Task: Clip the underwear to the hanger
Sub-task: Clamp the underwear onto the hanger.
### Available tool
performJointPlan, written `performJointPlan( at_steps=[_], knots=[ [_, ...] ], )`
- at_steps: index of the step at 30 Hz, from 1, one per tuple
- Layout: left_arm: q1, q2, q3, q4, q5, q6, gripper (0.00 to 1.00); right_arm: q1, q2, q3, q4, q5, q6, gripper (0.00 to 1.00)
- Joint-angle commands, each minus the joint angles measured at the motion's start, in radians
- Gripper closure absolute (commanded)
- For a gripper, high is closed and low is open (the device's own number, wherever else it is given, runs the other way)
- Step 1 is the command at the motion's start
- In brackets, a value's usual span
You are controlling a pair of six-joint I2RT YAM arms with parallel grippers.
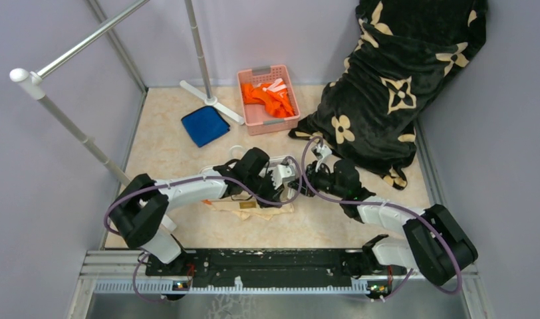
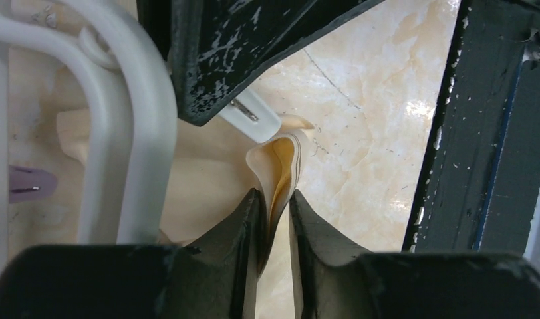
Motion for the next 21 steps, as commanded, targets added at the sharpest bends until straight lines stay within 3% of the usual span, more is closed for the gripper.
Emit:
performJointPlan(
  at_steps=[1, 6, 13, 19, 21],
  knots=[
    [-0.010, 0.022, -0.006, 0.041, 0.078, 0.017, 0.70, 0.016, 0.013, 0.040, 0.058, 0.018, 0.003, 0.92],
    [-0.011, 0.058, 0.000, 0.028, 0.063, 0.022, 0.63, 0.016, 0.010, 0.042, 0.056, 0.019, 0.002, 0.92],
    [-0.010, 0.040, -0.018, 0.071, 0.075, 0.027, 0.64, 0.016, 0.012, 0.047, 0.055, 0.009, 0.002, 0.92],
    [-0.010, 0.025, -0.025, 0.095, 0.056, 0.011, 0.97, 0.016, 0.005, 0.045, 0.065, -0.020, 0.013, 0.92],
    [-0.010, 0.014, -0.033, 0.109, 0.051, 0.004, 1.00, 0.016, 0.000, 0.041, 0.086, -0.045, 0.022, 0.92]
  ],
)
